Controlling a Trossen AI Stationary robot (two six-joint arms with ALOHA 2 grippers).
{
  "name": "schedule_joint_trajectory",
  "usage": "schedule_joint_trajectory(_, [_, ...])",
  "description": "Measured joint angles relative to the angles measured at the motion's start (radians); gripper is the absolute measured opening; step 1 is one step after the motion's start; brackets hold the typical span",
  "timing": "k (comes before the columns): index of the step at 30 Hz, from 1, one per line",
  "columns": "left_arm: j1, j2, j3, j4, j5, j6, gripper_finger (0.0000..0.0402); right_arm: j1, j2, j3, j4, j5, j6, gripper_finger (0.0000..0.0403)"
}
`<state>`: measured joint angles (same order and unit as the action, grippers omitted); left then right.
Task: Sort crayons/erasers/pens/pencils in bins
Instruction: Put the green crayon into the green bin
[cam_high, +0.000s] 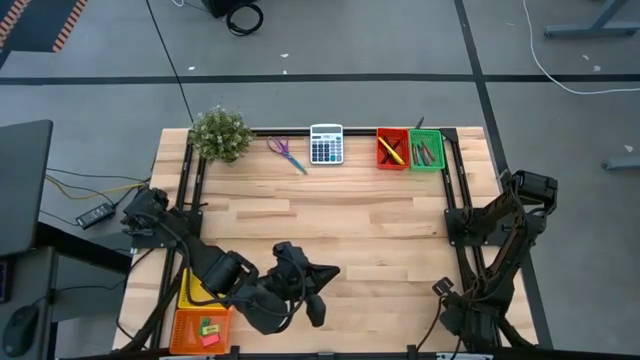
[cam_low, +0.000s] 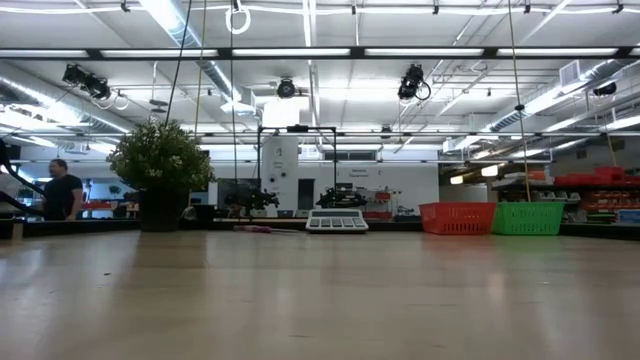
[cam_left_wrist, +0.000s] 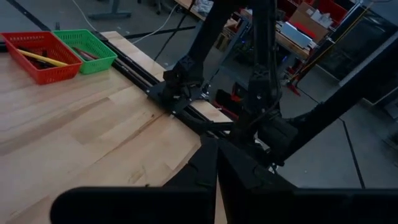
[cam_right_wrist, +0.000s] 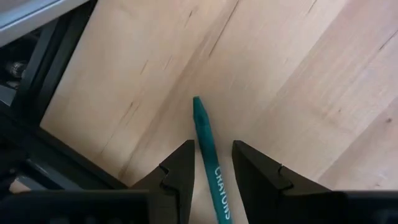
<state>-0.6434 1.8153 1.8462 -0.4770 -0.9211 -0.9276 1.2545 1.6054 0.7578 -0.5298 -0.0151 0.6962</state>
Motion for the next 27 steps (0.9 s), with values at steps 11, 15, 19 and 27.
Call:
schedule_joint_trajectory(11, [0.001, 0.000, 0.000, 0.000, -0.002, 0.000, 0.0014, -0.014, 0.001, -0.006, 0.006, 0.018, 0.004, 0.0115])
schedule_joint_trajectory(15, [0.003, 0.000, 0.000, 0.001, -0.002, 0.000, 0.0017, -0.024, 0.004, 0.005, -0.006, 0.023, 0.004, 0.0107])
schedule_joint_trajectory(19, [0.003, 0.000, 0.000, 0.001, -0.002, 0.000, 0.0011, -0.037, 0.005, 0.008, -0.009, 0.035, 0.004, 0.0099])
schedule_joint_trajectory(27, [0.003, 0.000, 0.000, 0.002, -0.002, -0.002, 0.0017, -0.042, 0.005, 0.009, -0.022, 0.057, -0.005, 0.0086])
